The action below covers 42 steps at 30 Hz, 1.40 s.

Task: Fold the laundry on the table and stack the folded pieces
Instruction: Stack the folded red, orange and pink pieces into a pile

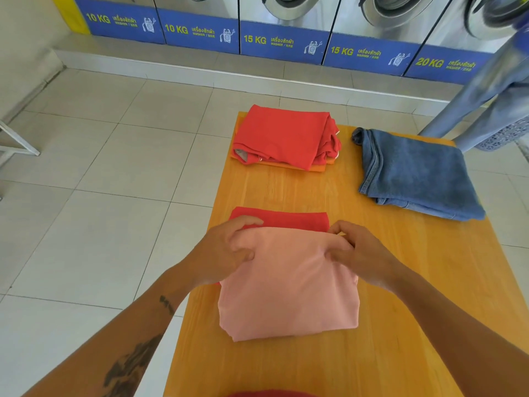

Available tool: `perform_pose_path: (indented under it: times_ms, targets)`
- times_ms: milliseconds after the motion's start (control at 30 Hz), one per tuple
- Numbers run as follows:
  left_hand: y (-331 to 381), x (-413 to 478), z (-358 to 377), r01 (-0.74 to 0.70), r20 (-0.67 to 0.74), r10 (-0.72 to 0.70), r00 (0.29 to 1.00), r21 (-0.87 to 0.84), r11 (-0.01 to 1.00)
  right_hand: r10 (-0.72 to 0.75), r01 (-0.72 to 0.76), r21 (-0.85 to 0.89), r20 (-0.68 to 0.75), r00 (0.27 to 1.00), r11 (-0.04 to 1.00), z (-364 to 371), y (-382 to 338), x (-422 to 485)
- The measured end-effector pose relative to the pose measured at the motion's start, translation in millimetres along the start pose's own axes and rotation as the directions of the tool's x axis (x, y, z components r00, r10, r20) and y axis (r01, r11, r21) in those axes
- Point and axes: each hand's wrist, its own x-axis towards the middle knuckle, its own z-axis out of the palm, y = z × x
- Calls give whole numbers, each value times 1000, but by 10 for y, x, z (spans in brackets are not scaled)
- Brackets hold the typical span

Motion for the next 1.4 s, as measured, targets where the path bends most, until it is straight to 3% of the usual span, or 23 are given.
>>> perform_pose_path:
  times_ms: [100, 167, 300, 467, 633, 733, 867, 1200, 1333, 1400]
  targets:
    - [10, 76, -55, 3, -121, -24, 992, -168, 986, -48, 74, 159, -164, 985, 984, 31, -32, -19]
    - [39, 153, -70, -10, -168, -27, 985, -214, 977, -101, 141, 197, -199, 975, 970, 47, -72, -1]
    - [54, 280, -11, 15, -190, -48, 981, -173, 985, -141, 160, 208, -104, 984, 965, 100, -94, 79]
    - [65, 342, 32, 58, -156, -102, 982, -263, 963, -32, 26, 211, 25, 999, 977, 160, -31, 180]
    - [237, 448, -167, 29, -87, -74, 993, -433, 901, 63, -75, 450, 43, 997, 890, -93, -80, 332]
    - [411, 681, -375, -37, -91, 4, 996, -368, 929, 36, -75, 521, 84, 996, 850, -400, -235, 515]
    - [641, 1213, -615, -105, -122, 78, 990, -237, 966, 13, -27, 496, 31, 999, 868, -736, -495, 946]
    - [896, 2730, -1346, -105, -176, 82, 981, -128, 986, -14, 82, 558, -124, 992, 826, -1099, -998, 2325]
    - [773, 3239, -1343, -117, -212, 105, 972, -44, 992, -38, 137, 387, -253, 967, 912, -1100, -920, 2833]
    - [570, 3422, -1166, -79, -156, 115, 981, 220, 972, -103, 112, 10, -325, 940, 994, -1095, -763, 3034]
